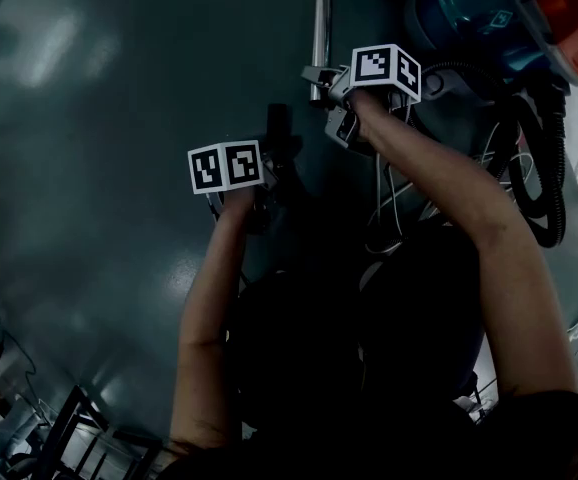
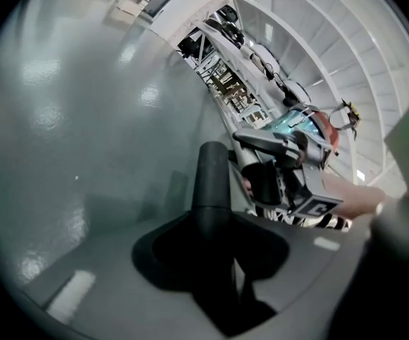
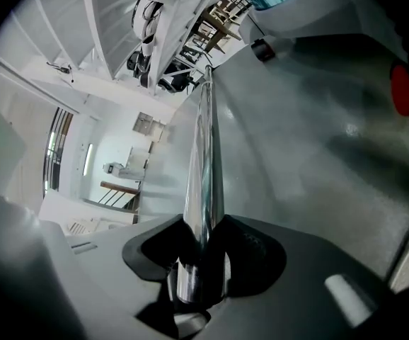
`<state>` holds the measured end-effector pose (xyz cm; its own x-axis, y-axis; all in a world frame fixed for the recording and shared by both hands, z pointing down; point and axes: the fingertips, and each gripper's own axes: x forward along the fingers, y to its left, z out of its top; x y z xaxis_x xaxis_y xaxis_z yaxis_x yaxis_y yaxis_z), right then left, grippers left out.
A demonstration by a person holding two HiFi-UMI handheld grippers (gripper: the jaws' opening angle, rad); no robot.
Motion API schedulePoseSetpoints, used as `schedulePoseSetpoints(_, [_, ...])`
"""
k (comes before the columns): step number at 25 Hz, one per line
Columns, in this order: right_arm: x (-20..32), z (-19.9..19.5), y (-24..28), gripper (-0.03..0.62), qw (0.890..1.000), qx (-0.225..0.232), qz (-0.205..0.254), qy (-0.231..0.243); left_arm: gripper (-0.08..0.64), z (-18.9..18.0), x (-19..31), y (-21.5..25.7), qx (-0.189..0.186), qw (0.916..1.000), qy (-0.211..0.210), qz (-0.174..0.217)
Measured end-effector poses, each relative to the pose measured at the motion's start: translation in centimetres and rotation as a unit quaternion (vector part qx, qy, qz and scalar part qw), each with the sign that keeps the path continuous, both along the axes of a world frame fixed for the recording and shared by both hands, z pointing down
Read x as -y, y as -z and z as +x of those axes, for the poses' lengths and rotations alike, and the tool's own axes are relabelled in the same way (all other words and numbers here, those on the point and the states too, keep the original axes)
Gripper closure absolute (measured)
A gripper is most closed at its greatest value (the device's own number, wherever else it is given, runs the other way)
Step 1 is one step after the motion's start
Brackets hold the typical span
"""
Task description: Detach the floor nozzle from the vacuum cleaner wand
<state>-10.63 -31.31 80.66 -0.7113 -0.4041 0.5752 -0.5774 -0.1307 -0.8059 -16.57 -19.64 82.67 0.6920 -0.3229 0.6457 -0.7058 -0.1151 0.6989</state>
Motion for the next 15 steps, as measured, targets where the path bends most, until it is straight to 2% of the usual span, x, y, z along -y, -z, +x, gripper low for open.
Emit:
schedulePoseSetpoints(8, [-3.6, 0.1, -1.3, 0.425, 0.997, -0.02, -0.042, 0.069, 0.425, 0.5, 2.9, -0.6, 0.001, 0.9999, -0.011, 0.008])
schedulePoseSetpoints(15, [-6.9, 1.4, -3.1, 0.425, 0.99, -0.049, -0.068, 0.116, 0.423, -0.3, 5.0, -1.4, 0.012, 0.9998, 0.006, 0.014])
